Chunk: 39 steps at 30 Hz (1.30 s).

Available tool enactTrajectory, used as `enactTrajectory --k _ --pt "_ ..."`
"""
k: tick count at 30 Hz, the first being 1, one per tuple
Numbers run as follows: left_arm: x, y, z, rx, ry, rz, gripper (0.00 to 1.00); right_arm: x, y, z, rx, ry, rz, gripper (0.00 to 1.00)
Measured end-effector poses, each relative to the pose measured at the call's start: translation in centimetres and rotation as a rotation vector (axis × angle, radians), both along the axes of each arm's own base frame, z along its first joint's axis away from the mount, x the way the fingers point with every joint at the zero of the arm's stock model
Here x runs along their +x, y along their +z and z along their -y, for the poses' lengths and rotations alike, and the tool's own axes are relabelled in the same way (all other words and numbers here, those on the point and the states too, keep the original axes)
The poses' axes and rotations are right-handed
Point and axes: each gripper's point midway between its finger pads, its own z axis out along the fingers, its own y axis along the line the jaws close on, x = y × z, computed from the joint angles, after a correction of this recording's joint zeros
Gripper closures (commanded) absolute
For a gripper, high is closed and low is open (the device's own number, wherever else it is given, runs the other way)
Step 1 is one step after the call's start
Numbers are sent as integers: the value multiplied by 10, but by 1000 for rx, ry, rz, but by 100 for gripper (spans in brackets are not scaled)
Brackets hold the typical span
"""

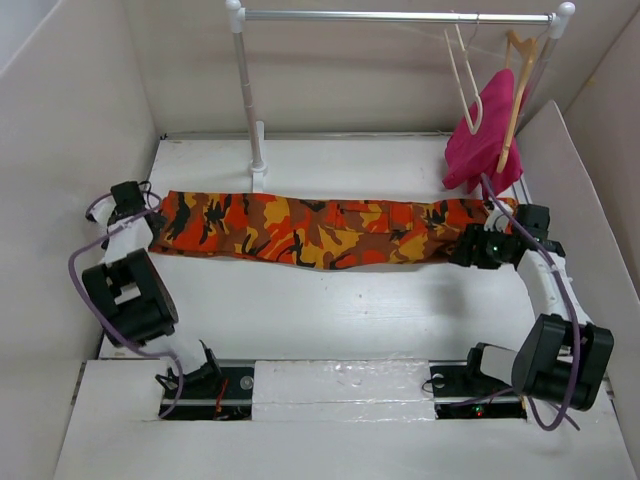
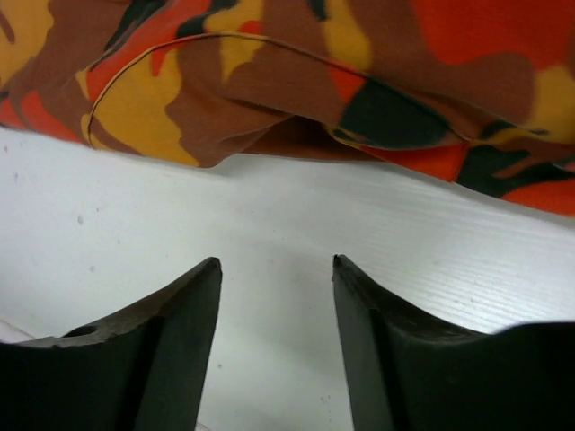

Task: Place the trousers on the hanger
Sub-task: Fold the trousers at the center of the board.

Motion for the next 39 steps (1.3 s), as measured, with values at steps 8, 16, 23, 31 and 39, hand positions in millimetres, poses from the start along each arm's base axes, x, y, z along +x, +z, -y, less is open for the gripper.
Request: enactTrajectory --k 8,16,23,31,39 --pt "-11 2 54 -47 -138 82 24 5 0 45 61 -261 13 38" --pt "-1 -38 61 -117 -182 21 37 27 -36 79 89 -462 -69 40" --pt "14 -40 57 -115 -188 44 62 53 -73 99 132 -553 -118 58" --pt "33 -42 51 -121 -186 38 100 73 -75 111 119 -563 -78 100" --pt "36 -30 39 -101 -158 10 100 62 -55 112 46 -528 -69 100"
